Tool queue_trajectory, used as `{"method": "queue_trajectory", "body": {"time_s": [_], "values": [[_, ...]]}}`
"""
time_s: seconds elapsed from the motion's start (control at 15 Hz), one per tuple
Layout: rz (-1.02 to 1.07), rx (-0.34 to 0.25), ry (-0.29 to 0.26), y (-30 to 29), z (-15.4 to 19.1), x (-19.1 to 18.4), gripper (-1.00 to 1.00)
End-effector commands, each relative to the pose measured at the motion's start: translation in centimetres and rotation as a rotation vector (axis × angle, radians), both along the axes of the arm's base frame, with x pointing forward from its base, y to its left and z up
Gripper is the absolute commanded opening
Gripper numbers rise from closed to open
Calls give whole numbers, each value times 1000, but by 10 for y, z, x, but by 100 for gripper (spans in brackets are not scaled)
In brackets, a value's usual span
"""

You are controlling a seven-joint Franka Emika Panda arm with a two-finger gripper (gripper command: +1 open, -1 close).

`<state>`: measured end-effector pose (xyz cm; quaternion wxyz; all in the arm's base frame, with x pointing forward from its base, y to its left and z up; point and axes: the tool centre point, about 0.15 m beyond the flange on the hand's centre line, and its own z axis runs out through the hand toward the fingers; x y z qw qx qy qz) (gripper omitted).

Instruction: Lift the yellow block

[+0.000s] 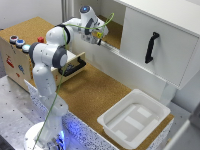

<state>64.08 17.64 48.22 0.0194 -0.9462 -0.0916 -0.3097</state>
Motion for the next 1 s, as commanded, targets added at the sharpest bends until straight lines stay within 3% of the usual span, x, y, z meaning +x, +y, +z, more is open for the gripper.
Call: {"method": "queue_trajectory", "body": {"time_s": [0.0,0.47,0.53,0.93], "values": [[-11,-81,52,14,1,21,100],[-27,-71,67,26,-8,30,100],[-35,-66,57,27,-7,30,-100],[-87,-57,44,25,-15,37,-100]]}}
